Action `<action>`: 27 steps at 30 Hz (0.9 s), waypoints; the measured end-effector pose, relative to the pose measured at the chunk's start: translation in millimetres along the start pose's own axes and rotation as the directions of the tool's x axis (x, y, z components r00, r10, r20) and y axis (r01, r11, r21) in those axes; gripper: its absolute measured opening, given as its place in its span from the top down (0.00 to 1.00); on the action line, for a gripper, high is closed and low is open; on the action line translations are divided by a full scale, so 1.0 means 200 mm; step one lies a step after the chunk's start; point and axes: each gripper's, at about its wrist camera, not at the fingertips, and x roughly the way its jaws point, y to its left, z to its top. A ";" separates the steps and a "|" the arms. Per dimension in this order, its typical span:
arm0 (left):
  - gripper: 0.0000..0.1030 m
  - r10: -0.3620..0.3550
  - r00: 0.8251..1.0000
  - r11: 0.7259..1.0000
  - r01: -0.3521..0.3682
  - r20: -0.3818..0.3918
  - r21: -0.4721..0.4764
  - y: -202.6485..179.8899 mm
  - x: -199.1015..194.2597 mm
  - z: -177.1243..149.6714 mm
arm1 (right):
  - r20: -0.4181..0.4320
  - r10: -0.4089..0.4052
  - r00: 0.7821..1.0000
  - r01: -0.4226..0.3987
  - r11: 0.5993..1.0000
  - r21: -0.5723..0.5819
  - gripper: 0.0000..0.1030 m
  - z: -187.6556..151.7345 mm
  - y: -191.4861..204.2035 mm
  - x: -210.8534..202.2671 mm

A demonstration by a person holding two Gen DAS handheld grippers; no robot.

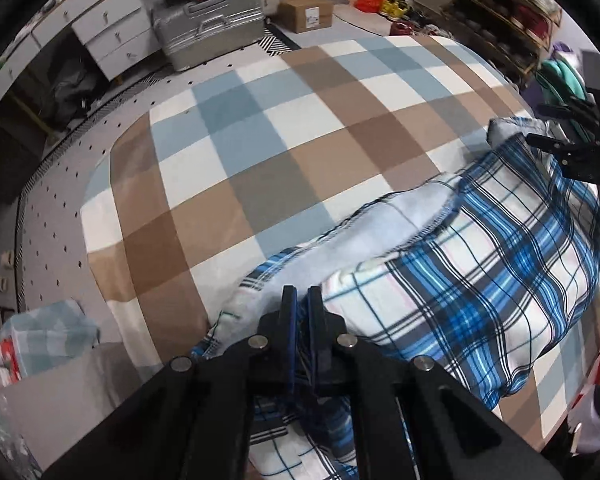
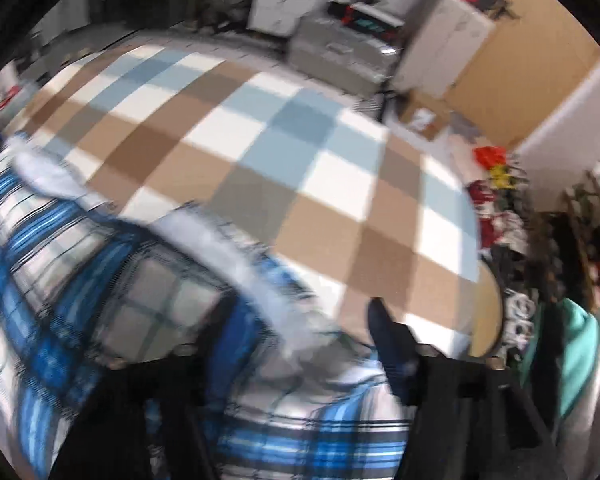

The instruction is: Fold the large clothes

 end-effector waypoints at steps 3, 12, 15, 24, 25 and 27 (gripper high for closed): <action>0.94 0.076 0.997 0.996 -0.075 0.017 -0.047 0.07 -0.01 -0.01 | 0.049 0.017 0.999 -0.023 0.991 0.133 0.22 -0.06 -0.14 -0.08; 0.23 -0.118 0.983 0.972 0.144 0.141 -0.185 0.18 -0.24 -0.23 | 0.136 0.036 0.990 -0.065 0.974 0.216 0.12 -0.42 -0.34 -0.36; 0.23 -0.114 0.987 0.969 0.135 0.112 -0.206 0.18 -0.23 -0.34 | 0.055 0.066 0.996 -0.078 0.964 0.253 0.12 -0.49 -0.38 -0.27; 0.42 -0.162 0.986 0.946 0.149 -0.023 -0.288 0.18 -0.02 -0.53 | 0.008 0.157 0.988 -0.147 0.905 0.400 0.93 -0.60 -0.41 -0.12; 0.81 -0.154 0.988 0.949 0.144 -0.014 -0.280 0.17 -0.02 -0.53 | 0.027 0.154 0.988 -0.151 0.894 0.421 0.94 -0.62 -0.42 -0.13; 0.99 -0.141 0.990 0.951 0.131 -0.014 -0.281 0.15 -0.01 -0.53 | 0.091 0.112 0.989 -0.141 0.885 0.444 0.97 -0.64 -0.44 -0.20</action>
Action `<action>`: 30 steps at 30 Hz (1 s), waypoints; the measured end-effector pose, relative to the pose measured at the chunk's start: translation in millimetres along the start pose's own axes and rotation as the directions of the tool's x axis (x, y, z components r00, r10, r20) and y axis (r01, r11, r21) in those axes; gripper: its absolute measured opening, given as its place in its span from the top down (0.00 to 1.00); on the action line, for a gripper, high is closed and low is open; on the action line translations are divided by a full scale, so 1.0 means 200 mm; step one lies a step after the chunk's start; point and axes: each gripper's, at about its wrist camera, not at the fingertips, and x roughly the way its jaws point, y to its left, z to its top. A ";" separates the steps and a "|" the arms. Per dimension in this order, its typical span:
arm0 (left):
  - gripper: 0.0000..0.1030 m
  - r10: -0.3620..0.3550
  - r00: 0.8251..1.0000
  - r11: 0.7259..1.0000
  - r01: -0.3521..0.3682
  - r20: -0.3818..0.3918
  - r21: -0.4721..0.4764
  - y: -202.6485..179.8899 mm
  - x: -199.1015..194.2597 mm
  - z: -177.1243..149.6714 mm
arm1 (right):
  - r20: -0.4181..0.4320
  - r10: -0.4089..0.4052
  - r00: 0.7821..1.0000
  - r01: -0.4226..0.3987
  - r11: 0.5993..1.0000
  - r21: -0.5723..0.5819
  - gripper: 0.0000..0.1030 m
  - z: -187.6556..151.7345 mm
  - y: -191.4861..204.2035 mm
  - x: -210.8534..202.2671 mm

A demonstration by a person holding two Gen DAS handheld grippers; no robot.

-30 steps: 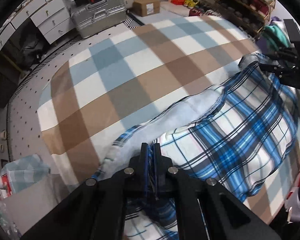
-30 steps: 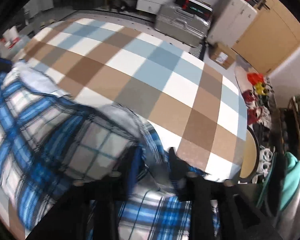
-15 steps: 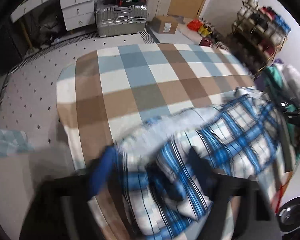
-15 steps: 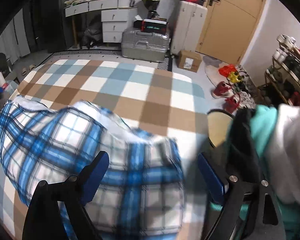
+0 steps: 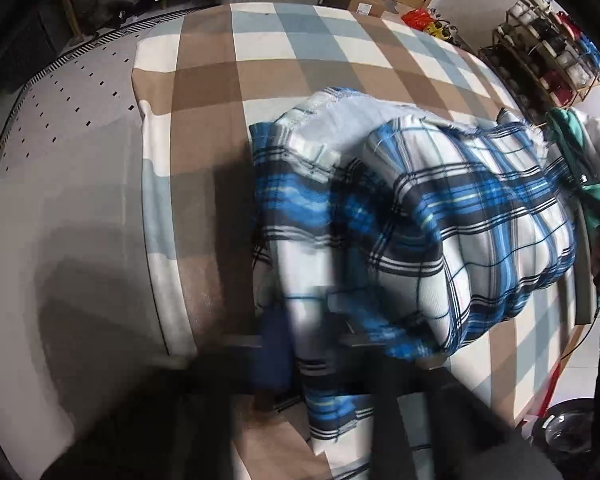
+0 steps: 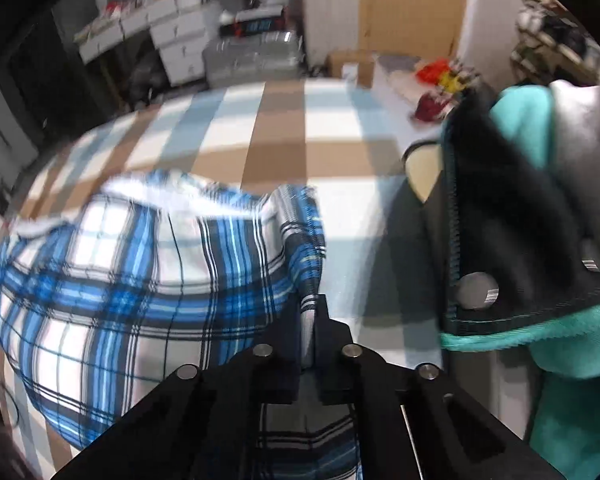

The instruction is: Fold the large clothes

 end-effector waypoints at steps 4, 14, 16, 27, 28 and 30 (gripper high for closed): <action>1.00 -0.021 0.997 0.999 0.025 0.077 -0.049 0.02 -0.06 -0.01 | 0.115 -0.042 0.992 0.036 0.998 0.059 0.98 0.00 -0.04 -0.15; 1.00 0.031 0.980 0.976 0.012 0.196 -0.218 0.22 -0.12 -0.06 | 0.037 -0.240 0.970 0.241 0.970 -0.017 0.78 0.00 0.01 0.04; 1.00 0.046 0.973 0.974 0.007 0.228 -0.227 0.23 -0.17 -0.06 | 0.041 -0.255 0.966 0.256 0.966 -0.024 0.54 -0.01 0.00 0.05; 0.14 0.109 0.962 0.938 -0.184 0.252 0.294 -0.21 -0.24 0.24 | 0.286 -0.137 0.949 0.160 0.985 -0.061 0.13 -0.14 0.16 -0.39; 0.16 0.117 0.970 0.926 -0.185 0.215 0.330 -0.22 -0.20 0.26 | 0.306 -0.102 0.947 0.128 0.990 -0.066 0.13 -0.18 0.21 -0.44; 0.21 0.105 0.979 0.912 -0.165 0.175 0.376 -0.22 -0.13 0.33 | 0.328 -0.044 0.944 0.075 0.994 -0.081 0.12 -0.23 0.28 -0.52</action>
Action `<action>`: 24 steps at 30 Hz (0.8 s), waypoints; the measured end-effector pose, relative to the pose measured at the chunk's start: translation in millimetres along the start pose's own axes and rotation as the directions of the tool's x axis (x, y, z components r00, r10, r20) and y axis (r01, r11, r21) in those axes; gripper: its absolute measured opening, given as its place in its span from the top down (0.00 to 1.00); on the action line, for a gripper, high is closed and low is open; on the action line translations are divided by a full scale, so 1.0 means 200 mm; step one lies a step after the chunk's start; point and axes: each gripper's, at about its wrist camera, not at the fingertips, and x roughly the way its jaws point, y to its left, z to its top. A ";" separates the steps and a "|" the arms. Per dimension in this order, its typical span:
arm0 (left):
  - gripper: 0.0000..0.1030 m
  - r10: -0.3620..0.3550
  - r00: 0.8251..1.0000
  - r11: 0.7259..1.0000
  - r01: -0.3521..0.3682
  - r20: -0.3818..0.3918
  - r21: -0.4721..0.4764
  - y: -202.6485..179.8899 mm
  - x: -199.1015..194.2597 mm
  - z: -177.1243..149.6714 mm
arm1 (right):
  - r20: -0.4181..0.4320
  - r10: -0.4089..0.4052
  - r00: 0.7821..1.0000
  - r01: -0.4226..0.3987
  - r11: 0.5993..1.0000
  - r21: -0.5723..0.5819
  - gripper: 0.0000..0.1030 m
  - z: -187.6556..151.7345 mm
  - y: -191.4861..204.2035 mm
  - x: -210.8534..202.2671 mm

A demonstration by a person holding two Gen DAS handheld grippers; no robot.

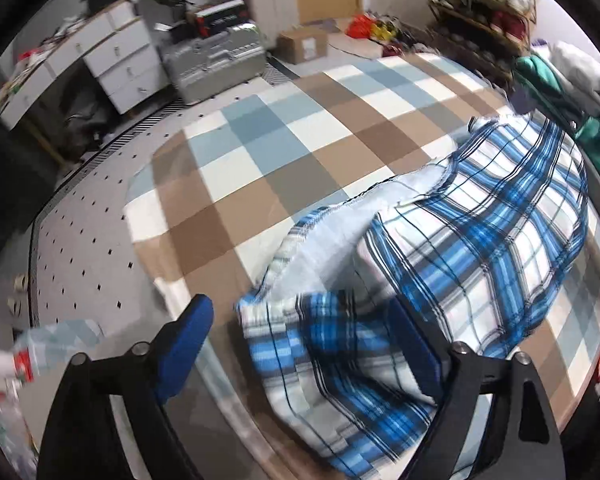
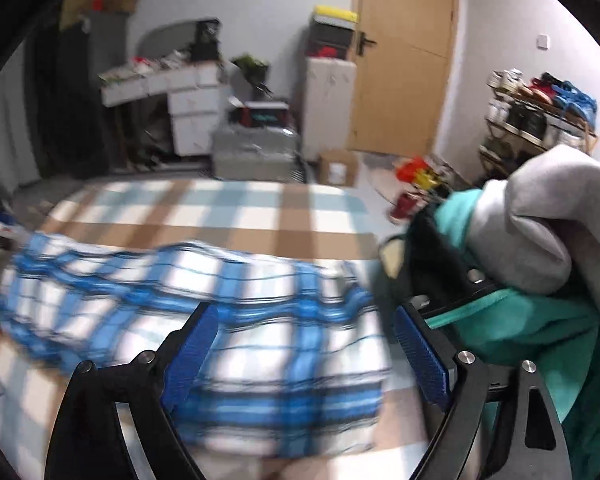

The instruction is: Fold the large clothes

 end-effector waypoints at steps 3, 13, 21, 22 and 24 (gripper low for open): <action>0.50 -0.087 0.994 0.995 0.091 -0.073 0.049 0.02 0.08 0.01 | 0.048 0.100 0.994 -0.101 0.995 0.018 0.09 -0.05 0.11 -0.12; 0.97 -0.054 0.977 0.975 0.097 -0.208 0.201 -0.08 0.24 -0.10 | 0.079 0.270 0.960 -0.278 0.952 0.127 0.09 -0.15 0.30 -0.18; 0.99 0.045 0.997 0.962 -0.028 -0.056 0.271 -0.15 0.04 -0.16 | 0.082 0.305 0.949 -0.315 0.933 0.176 0.09 -0.16 0.32 -0.19; 0.88 0.070 0.996 0.961 -0.054 -0.049 0.273 -0.15 0.03 -0.15 | 0.084 0.304 0.949 -0.314 0.933 0.173 0.09 -0.17 0.32 -0.20; 0.41 0.089 0.994 0.959 -0.070 -0.058 0.273 -0.14 0.04 -0.12 | 0.085 0.306 0.948 -0.317 0.932 0.178 0.09 -0.17 0.32 -0.20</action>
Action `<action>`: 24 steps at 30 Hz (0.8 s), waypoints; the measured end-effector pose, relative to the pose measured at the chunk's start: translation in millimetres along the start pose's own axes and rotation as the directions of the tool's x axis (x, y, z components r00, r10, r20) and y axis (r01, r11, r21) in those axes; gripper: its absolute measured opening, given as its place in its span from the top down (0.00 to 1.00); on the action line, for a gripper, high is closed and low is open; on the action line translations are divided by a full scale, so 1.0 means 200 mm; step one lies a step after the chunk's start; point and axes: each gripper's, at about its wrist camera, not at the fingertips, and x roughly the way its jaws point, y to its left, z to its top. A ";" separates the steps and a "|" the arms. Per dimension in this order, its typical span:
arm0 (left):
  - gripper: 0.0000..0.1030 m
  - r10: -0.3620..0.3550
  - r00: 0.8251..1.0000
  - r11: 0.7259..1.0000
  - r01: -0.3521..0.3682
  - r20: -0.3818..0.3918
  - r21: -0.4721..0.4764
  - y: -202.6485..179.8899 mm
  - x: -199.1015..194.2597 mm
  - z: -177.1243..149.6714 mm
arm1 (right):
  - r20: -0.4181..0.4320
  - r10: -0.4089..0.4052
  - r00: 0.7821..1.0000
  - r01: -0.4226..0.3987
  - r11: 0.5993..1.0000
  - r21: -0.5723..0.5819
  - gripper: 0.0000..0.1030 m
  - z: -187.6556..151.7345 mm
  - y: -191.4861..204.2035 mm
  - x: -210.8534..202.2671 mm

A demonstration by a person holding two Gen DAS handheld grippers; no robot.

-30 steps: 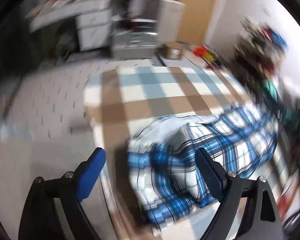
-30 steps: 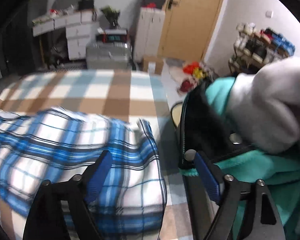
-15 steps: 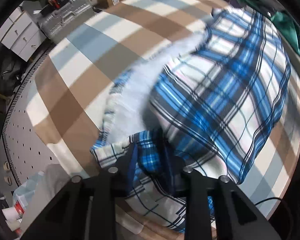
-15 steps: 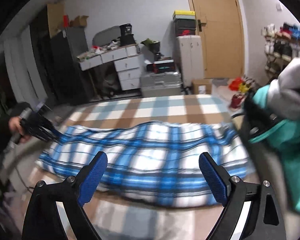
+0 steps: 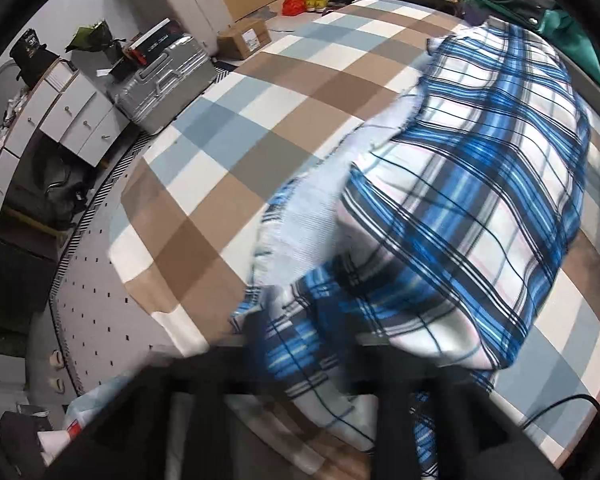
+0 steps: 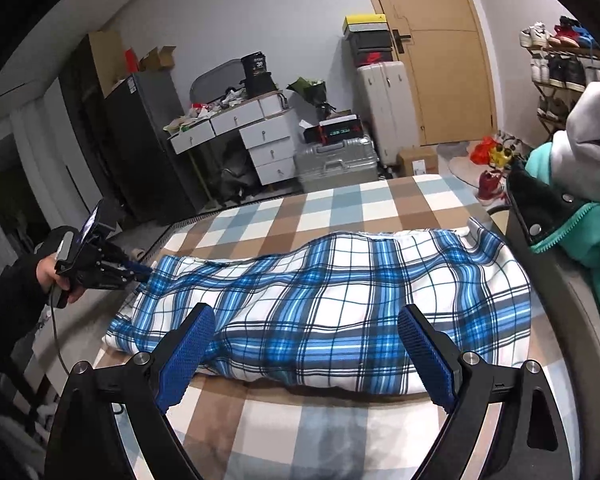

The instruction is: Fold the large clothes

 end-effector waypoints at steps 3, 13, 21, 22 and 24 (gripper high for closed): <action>0.22 -0.026 1.000 0.999 0.026 -0.003 0.048 -0.02 0.01 0.03 | -0.002 0.018 1.000 -0.018 1.000 0.021 0.09 -0.01 -0.01 -0.01; 0.23 -0.043 0.994 0.995 0.051 -0.099 0.082 0.03 0.18 0.06 | 0.001 0.016 1.000 -0.016 0.999 0.047 0.09 -0.05 -0.03 -0.04; 0.97 -0.012 0.987 0.998 0.022 -0.159 0.059 0.00 0.14 -0.02 | 0.007 0.017 1.000 -0.017 0.997 0.073 0.09 -0.05 -0.04 -0.04; 0.99 0.003 0.989 0.998 0.005 -0.148 0.055 0.00 0.12 -0.03 | 0.006 0.019 1.000 -0.020 0.997 0.080 0.09 -0.05 -0.04 -0.03; 0.99 0.020 0.993 0.999 -0.014 -0.119 0.053 -0.01 0.08 -0.04 | 0.006 0.028 1.000 -0.028 0.995 0.092 0.09 -0.05 -0.04 -0.03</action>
